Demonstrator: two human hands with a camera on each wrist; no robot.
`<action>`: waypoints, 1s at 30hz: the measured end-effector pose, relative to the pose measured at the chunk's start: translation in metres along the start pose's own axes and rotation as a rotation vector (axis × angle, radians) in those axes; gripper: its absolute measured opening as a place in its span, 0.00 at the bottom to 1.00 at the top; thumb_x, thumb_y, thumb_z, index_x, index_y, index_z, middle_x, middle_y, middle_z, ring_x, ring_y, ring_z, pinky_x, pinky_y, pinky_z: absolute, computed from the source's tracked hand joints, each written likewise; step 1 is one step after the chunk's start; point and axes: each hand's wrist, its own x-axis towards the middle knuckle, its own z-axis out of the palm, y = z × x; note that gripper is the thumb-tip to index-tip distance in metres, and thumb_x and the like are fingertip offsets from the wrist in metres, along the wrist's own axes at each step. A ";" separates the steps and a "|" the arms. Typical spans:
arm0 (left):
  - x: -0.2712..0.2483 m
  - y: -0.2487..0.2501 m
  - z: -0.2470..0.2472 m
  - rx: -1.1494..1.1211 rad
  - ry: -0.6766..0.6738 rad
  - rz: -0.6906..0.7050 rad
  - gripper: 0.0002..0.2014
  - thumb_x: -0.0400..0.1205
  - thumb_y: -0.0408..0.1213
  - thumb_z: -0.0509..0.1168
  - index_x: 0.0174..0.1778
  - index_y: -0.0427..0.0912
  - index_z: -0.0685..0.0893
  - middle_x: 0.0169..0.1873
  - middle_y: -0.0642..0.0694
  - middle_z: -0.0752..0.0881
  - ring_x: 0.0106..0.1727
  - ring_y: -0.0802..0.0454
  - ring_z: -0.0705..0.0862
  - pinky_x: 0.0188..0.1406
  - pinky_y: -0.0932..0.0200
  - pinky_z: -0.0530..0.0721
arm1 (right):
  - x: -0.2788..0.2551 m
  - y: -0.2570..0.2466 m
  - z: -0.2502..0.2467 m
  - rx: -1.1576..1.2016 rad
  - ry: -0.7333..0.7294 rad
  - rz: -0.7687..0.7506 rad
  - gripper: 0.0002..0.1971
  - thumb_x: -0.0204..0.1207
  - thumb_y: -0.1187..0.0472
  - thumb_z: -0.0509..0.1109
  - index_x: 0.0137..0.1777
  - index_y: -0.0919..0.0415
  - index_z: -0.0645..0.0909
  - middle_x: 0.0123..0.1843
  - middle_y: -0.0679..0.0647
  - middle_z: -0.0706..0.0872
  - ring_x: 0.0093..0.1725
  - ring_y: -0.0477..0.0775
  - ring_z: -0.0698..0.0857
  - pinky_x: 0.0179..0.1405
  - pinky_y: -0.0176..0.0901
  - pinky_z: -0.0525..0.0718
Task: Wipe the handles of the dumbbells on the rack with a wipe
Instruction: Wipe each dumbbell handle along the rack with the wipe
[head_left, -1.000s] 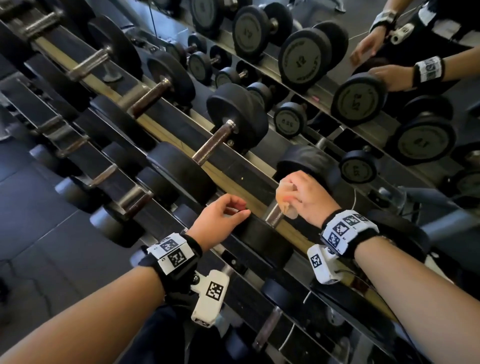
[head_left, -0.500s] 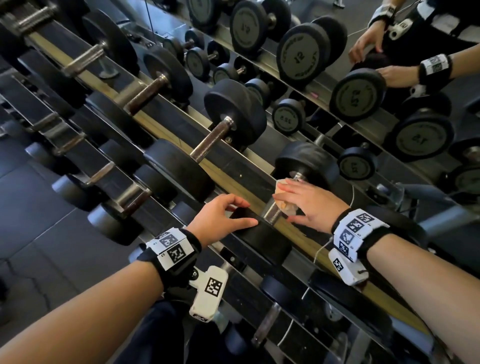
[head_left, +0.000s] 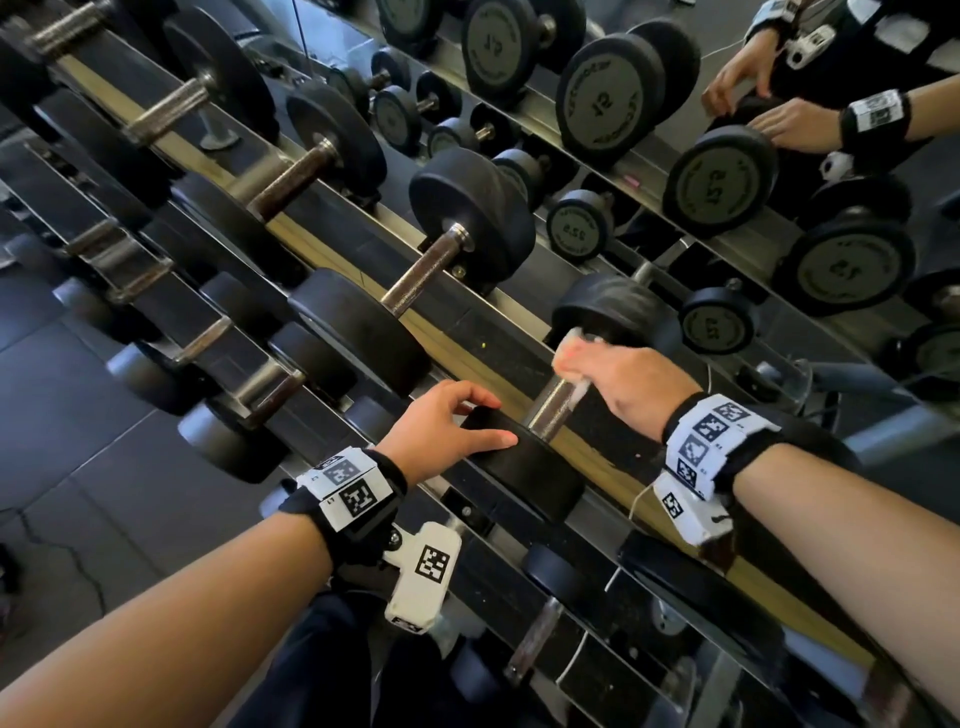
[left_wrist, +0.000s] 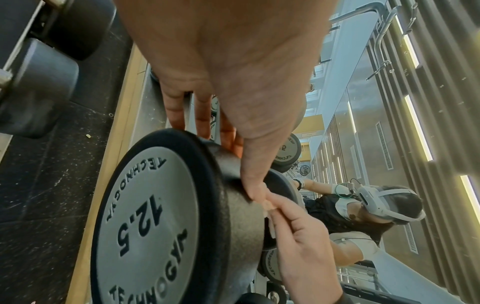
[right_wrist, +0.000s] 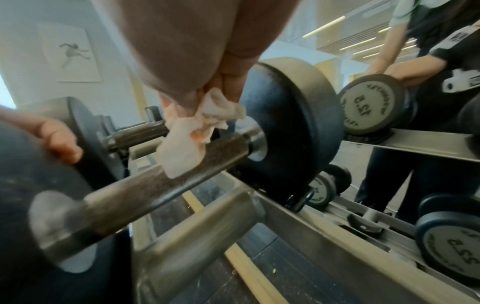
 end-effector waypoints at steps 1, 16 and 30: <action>0.000 0.001 0.000 -0.001 -0.005 -0.006 0.20 0.72 0.51 0.78 0.58 0.58 0.84 0.58 0.57 0.80 0.62 0.57 0.80 0.67 0.48 0.81 | -0.003 0.000 0.000 0.035 0.005 0.052 0.14 0.85 0.49 0.51 0.65 0.44 0.74 0.54 0.50 0.86 0.52 0.55 0.88 0.57 0.50 0.87; 0.015 0.016 -0.007 0.060 -0.126 -0.073 0.21 0.72 0.45 0.79 0.59 0.58 0.82 0.53 0.63 0.80 0.60 0.57 0.79 0.62 0.56 0.74 | -0.033 -0.014 0.002 0.492 0.293 0.542 0.12 0.85 0.55 0.65 0.58 0.50 0.90 0.47 0.46 0.91 0.49 0.45 0.86 0.49 0.31 0.77; 0.024 0.008 -0.012 0.108 -0.184 0.000 0.18 0.70 0.49 0.80 0.54 0.58 0.85 0.49 0.56 0.88 0.50 0.58 0.87 0.55 0.59 0.84 | -0.007 -0.019 0.064 0.958 0.699 0.810 0.03 0.80 0.58 0.74 0.50 0.51 0.88 0.40 0.50 0.91 0.40 0.53 0.89 0.44 0.45 0.86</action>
